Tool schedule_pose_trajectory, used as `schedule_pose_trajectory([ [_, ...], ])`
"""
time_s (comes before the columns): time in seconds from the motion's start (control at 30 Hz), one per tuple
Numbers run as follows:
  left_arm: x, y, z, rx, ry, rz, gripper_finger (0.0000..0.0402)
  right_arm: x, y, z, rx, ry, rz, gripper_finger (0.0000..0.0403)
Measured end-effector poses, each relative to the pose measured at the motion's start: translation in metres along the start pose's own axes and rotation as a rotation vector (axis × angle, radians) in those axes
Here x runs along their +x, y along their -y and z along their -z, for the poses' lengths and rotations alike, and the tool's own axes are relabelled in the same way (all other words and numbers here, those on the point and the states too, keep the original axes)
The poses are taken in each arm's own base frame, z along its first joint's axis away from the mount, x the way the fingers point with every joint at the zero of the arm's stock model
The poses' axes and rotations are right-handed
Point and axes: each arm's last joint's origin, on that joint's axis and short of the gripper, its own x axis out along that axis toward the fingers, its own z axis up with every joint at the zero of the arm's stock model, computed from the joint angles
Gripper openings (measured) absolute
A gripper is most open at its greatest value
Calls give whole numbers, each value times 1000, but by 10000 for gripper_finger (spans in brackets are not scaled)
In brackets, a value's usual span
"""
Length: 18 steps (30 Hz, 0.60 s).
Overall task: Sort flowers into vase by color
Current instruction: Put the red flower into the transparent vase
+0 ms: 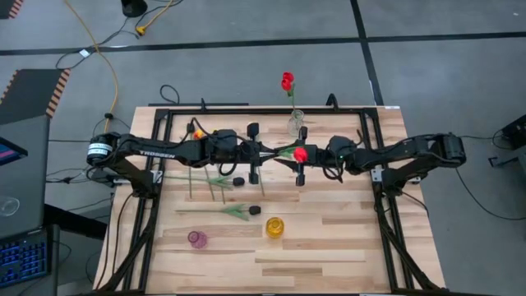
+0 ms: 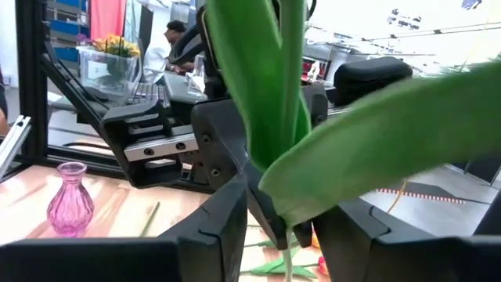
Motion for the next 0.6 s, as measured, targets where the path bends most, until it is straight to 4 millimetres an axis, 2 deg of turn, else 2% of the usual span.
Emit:
schedule_pose_trajectory([
  [0.23,0,1,3,8,-36,7,8,0,0,1,0,-11,-1,140],
  [0.6,0,2,7,28,-81,-4,8,0,-1,2,-1,-16,-5,135],
])
